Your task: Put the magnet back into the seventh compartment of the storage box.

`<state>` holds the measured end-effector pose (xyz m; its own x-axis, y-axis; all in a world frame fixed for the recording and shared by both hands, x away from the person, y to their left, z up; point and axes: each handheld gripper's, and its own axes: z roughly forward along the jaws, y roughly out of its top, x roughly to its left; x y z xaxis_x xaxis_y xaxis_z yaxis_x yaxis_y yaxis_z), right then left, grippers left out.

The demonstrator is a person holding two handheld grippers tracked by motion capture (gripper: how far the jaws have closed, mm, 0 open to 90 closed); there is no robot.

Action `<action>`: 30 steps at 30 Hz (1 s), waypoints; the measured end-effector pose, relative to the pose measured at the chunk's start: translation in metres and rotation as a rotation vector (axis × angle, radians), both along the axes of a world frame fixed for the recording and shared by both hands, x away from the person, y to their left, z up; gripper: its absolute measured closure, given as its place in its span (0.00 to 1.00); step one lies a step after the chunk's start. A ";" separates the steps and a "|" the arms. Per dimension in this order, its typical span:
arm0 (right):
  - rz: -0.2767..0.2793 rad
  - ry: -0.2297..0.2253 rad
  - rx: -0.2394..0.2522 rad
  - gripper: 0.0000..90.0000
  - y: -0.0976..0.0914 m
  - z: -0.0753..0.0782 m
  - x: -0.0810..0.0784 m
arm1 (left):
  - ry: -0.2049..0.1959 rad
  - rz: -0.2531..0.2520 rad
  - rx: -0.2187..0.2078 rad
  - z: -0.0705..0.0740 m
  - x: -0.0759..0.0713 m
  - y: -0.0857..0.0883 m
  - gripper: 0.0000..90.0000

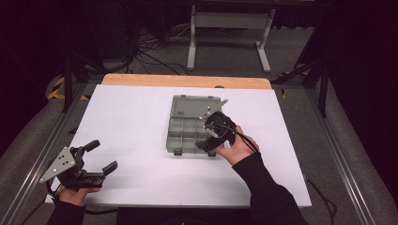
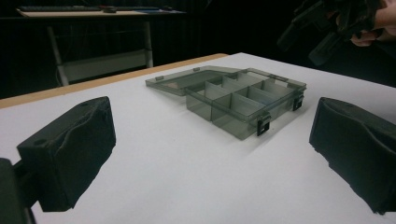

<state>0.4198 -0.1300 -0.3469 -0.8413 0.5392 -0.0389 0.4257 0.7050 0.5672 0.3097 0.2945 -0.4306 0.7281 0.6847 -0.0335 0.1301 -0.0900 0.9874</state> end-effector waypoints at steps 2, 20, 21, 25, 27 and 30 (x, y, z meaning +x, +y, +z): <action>-0.001 -0.010 0.024 0.12 -0.006 0.003 -0.004 | 0.001 0.000 -0.001 0.000 0.000 0.000 0.01; 0.000 -0.188 0.324 0.00 -0.069 0.016 -0.046 | 0.005 0.002 0.006 -0.001 0.002 -0.003 0.01; -0.002 -0.218 0.343 0.00 -0.073 0.016 -0.048 | 0.004 0.002 0.005 -0.001 0.002 -0.003 0.01; 0.013 -0.246 0.436 0.00 -0.086 0.013 -0.056 | 0.005 0.002 0.010 -0.001 0.002 -0.003 0.01; 0.014 -0.256 0.448 0.00 -0.093 0.011 -0.059 | 0.005 0.002 0.009 -0.001 0.002 -0.003 0.01; 0.016 -0.279 0.463 0.00 -0.100 0.009 -0.065 | 0.007 0.002 0.011 -0.001 0.002 -0.003 0.01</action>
<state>0.3552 -0.2303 -0.3380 -0.8414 0.5400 -0.0239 0.2052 0.3600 0.9101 0.3113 0.2917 -0.4314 0.7267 0.6863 -0.0309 0.1370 -0.1007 0.9854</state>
